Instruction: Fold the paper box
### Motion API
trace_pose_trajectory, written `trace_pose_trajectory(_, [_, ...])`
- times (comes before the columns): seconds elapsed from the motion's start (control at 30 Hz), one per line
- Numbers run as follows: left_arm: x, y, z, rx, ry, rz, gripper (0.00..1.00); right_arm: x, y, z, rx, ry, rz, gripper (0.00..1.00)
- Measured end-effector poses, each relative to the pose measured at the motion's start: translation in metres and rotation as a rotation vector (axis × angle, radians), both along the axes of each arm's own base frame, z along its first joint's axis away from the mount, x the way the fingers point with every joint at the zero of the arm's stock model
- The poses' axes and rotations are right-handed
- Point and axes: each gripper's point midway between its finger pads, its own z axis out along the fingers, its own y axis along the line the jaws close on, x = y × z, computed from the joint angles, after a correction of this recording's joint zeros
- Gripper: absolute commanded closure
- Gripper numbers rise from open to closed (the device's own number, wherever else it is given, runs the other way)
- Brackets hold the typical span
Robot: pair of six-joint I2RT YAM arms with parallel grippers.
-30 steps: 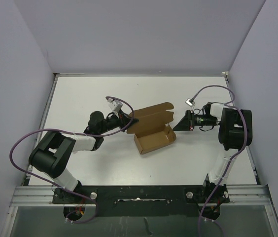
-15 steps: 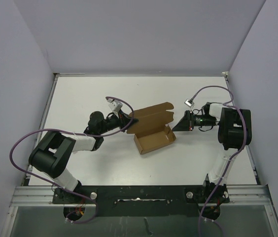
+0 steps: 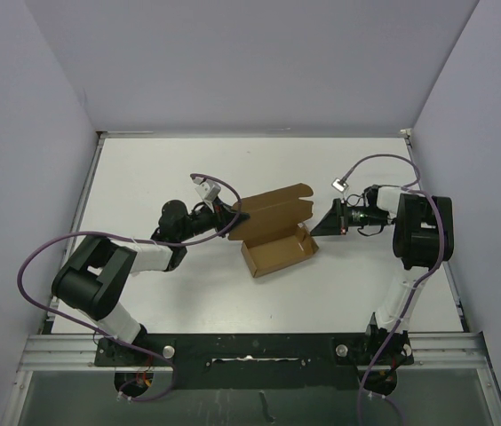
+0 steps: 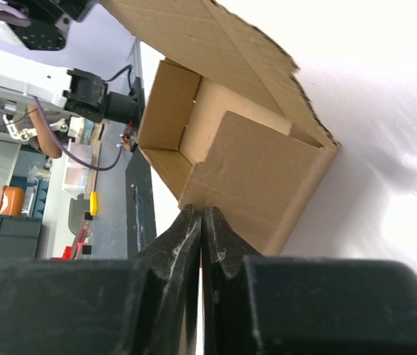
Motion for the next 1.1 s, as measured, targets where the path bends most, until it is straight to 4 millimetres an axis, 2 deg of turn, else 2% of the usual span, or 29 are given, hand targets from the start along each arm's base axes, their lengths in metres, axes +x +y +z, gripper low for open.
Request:
trace_pose_trajectory(0.1, [0.000, 0.000, 0.000, 0.000, 0.000, 0.000, 1.00, -0.002, -0.002, -0.012, -0.047, 0.015, -0.002, 0.98])
trace_pose_trajectory(0.27, [0.000, 0.000, 0.000, 0.000, 0.000, 0.000, 1.00, -0.005, -0.007, -0.028, -0.137, 0.024, -0.007, 0.88])
trace_pose_trajectory(0.47, [0.000, 0.000, 0.000, 0.000, 0.000, 0.000, 1.00, 0.000, -0.007, -0.032, -0.207, -0.021, -0.004, 0.71])
trace_pose_trajectory(0.6, [0.000, 0.000, 0.000, 0.000, 0.000, 0.000, 1.00, 0.001, -0.006, -0.034, -0.226, -0.032, -0.001, 0.64])
trace_pose_trajectory(0.73, [0.000, 0.000, 0.000, 0.000, 0.000, 0.000, 1.00, -0.001, -0.004, -0.037, -0.245, -0.032, 0.008, 0.60])
trace_pose_trajectory(1.1, [-0.005, -0.006, 0.001, -0.001, -0.004, -0.016, 1.00, -0.002, 0.005, -0.039, -0.287, -0.061, 0.029, 0.61])
